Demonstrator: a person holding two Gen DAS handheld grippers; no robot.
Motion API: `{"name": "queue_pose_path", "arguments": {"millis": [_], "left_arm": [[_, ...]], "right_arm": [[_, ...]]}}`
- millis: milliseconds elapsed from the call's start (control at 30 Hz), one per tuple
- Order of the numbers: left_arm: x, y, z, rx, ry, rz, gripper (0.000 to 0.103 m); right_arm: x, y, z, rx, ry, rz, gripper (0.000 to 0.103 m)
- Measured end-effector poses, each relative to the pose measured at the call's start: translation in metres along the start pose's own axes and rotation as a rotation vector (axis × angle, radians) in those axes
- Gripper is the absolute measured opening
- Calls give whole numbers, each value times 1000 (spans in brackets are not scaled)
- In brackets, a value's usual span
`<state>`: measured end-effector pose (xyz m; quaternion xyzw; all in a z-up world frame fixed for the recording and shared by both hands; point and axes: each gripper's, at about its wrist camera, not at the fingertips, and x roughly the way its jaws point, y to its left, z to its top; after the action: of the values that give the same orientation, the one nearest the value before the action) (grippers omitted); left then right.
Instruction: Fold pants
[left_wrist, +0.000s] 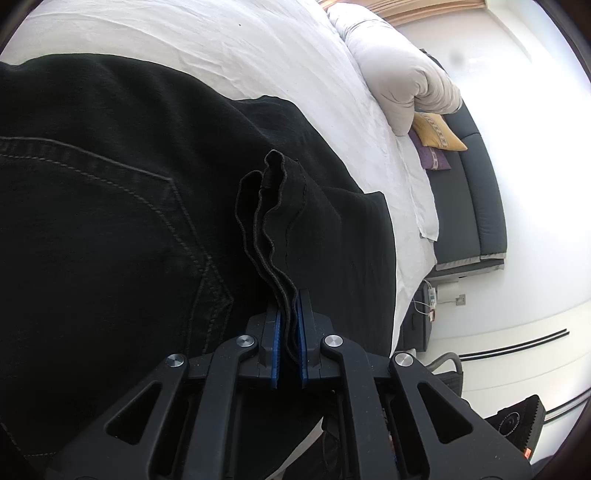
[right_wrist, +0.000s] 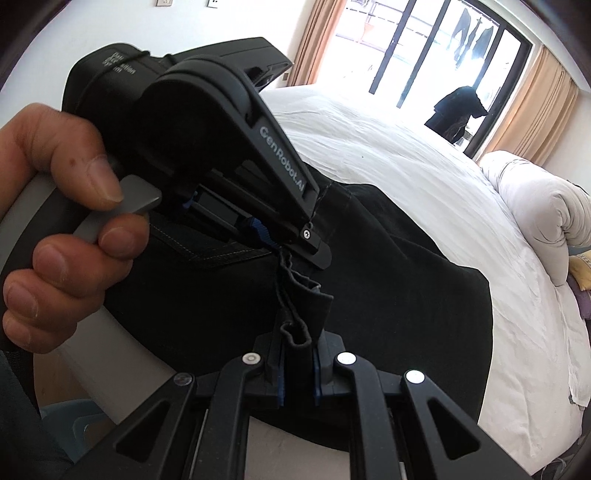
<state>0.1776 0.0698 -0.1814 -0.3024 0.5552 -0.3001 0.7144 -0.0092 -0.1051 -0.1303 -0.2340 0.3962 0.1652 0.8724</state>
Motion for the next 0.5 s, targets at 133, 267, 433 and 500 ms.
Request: {"name": "queue_pose_path", "arguments": {"millis": [133,267,433,500], "left_arm": [[4,0,2,-3,6,9,6],[11,-5,4,2,22,11,6],[21,-10,6,7,36,16,6],[22,-10,6,10,45,13,6]], "right_arm": [[5,4,1,-14,11,1,12],[7,5,5,-21,19,1,12],[12,6,7,-27,27,5,12],[13,4,7,-26,29,9,12]]}}
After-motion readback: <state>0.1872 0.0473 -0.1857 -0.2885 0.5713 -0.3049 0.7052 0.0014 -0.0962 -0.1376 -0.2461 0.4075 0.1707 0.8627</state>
